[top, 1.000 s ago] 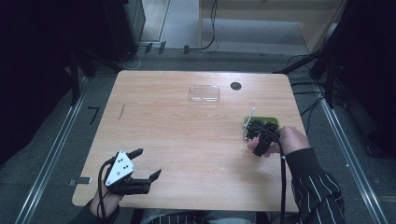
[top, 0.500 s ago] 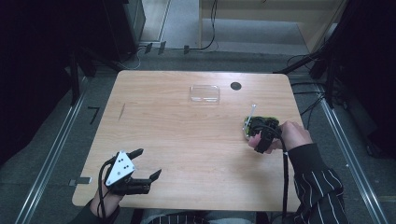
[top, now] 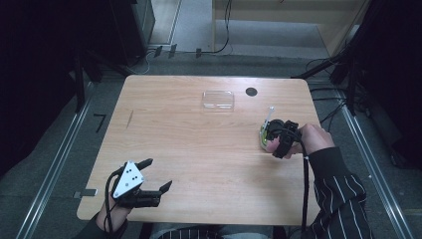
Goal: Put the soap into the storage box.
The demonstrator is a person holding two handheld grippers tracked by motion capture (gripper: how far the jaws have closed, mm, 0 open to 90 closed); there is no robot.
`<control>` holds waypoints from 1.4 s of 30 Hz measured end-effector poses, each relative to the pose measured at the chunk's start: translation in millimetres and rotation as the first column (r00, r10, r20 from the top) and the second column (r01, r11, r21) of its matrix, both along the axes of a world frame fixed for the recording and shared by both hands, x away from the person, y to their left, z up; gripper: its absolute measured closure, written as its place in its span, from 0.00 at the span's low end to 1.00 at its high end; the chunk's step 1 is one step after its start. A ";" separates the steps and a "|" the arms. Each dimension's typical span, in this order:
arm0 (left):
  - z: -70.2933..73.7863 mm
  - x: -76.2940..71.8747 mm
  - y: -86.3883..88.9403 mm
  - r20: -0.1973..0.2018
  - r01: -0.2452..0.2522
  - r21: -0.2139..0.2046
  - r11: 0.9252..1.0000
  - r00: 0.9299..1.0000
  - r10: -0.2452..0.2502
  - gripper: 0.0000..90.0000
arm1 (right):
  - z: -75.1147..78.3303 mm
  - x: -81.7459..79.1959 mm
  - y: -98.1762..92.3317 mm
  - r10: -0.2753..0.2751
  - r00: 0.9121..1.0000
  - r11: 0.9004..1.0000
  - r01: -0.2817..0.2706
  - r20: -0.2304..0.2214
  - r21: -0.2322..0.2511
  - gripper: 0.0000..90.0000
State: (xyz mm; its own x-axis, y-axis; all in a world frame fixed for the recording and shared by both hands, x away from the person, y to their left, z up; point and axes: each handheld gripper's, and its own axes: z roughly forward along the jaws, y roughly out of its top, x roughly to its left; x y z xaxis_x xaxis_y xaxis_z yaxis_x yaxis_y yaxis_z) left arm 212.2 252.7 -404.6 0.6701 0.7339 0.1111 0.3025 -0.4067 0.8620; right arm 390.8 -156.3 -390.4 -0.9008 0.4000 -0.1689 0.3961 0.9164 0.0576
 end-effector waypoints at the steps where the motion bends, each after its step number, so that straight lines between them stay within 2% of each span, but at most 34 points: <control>1: 0.0 0.0 0.1 0.000 0.000 0.000 1.000 1.000 0.000 0.16 | 0.9 1.0 -0.4 0.006 1.000 1.000 -0.006 0.001 0.001 0.42; 23: -0.1 -0.2 0.7 0.002 -0.004 -0.005 1.000 1.000 0.004 0.16 | 11.4 21.3 -10.8 0.037 0.999 0.999 -0.037 0.026 -0.002 0.42; 32: 0.0 -0.5 1.1 0.003 -0.003 -0.007 1.000 1.000 0.003 0.16 | 8.9 26.9 -12.2 0.052 0.998 0.998 -0.052 0.027 -0.025 0.42; 42: -0.2 -0.4 0.8 0.002 -0.003 -0.005 1.000 1.000 0.003 0.16 | 7.5 31.4 -16.2 0.060 0.998 0.998 -0.059 0.019 -0.026 0.42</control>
